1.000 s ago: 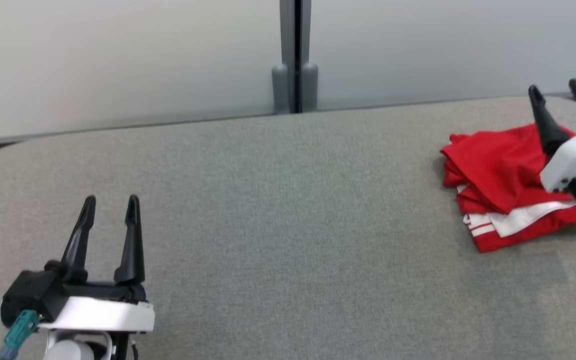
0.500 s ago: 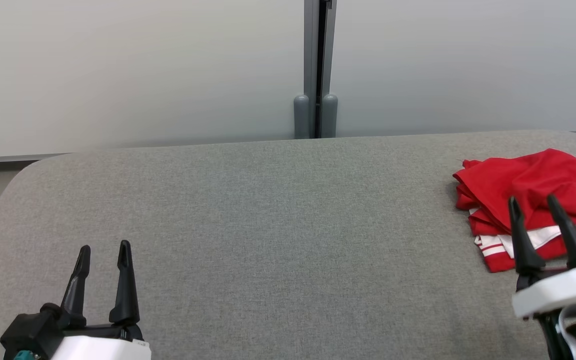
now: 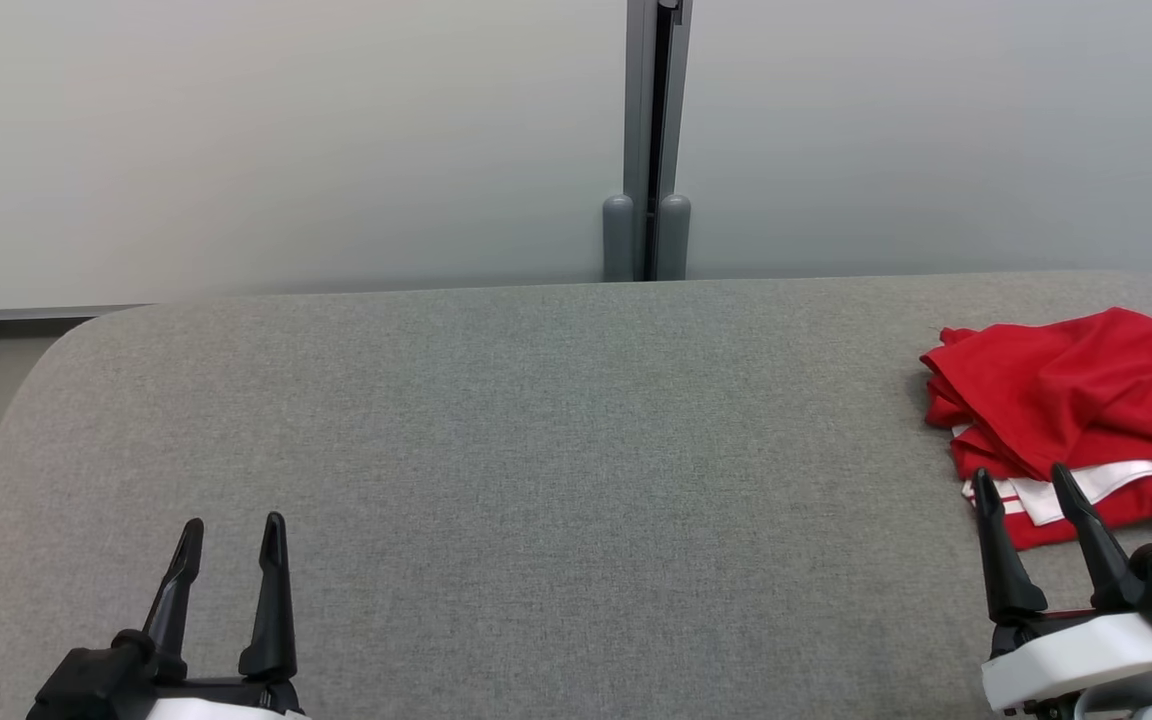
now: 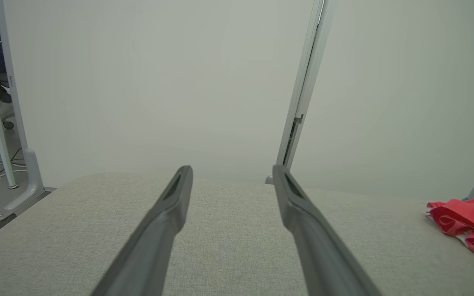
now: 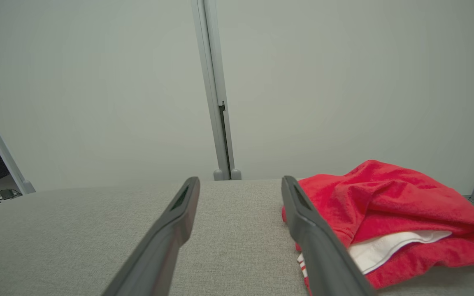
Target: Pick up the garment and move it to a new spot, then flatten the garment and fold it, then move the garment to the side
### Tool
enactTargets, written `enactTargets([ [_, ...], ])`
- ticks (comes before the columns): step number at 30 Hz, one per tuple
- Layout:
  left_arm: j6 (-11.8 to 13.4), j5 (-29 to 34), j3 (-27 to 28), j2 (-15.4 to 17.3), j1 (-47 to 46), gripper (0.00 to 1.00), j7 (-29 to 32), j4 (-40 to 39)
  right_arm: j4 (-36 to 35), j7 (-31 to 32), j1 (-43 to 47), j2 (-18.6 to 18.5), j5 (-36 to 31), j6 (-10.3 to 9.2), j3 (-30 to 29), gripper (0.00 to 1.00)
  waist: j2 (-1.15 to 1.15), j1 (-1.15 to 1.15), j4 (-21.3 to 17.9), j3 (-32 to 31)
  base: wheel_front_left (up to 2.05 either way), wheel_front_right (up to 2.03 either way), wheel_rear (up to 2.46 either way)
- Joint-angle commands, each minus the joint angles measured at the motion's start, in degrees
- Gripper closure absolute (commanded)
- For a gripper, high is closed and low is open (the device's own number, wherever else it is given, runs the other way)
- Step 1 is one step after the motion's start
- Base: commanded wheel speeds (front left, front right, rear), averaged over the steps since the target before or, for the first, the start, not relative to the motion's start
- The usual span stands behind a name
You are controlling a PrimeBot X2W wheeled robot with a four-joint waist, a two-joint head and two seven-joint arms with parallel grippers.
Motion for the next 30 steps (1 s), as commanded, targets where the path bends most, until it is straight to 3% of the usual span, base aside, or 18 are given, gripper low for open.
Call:
enactTargets([
  [1,-0.23,0.53,0.19,0.12,-0.22,0.00,0.04,0.15,0.01,-0.23,0.25,-0.27,-0.29,0.01,-0.10,0.00,0.00,0.00,0.12,0.02,0.00,0.00,0.00],
  [21,-0.71,1.28,-0.36,-0.09,-1.11,0.00,0.04,1.72,-0.10,-0.23,-0.30,-0.74,-0.07,0.01,1.80,0.00,0.00,0.00,-0.45,0.19,0.00,0.00,0.00],
  [22,-0.57,1.33,-0.41,-0.19,-0.38,1.00,0.00,1.73,-0.01,0.00,-0.17,-0.29,-0.03,0.00,1.93,1.00,0.00,0.00,-0.46,0.19,0.00,0.00,0.00],
  [26,-0.57,1.20,-0.69,-0.82,0.76,1.00,0.06,3.84,1.70,0.19,1.31,0.66,0.13,0.00,2.29,1.00,0.00,0.00,-0.48,0.18,0.00,0.00,0.00],
  [30,-0.61,-3.20,-0.28,-0.78,-0.12,1.00,1.39,4.29,1.64,1.33,1.04,1.05,4.24,0.00,1.52,1.00,0.00,0.00,-0.52,0.26,0.00,0.00,0.00],
])
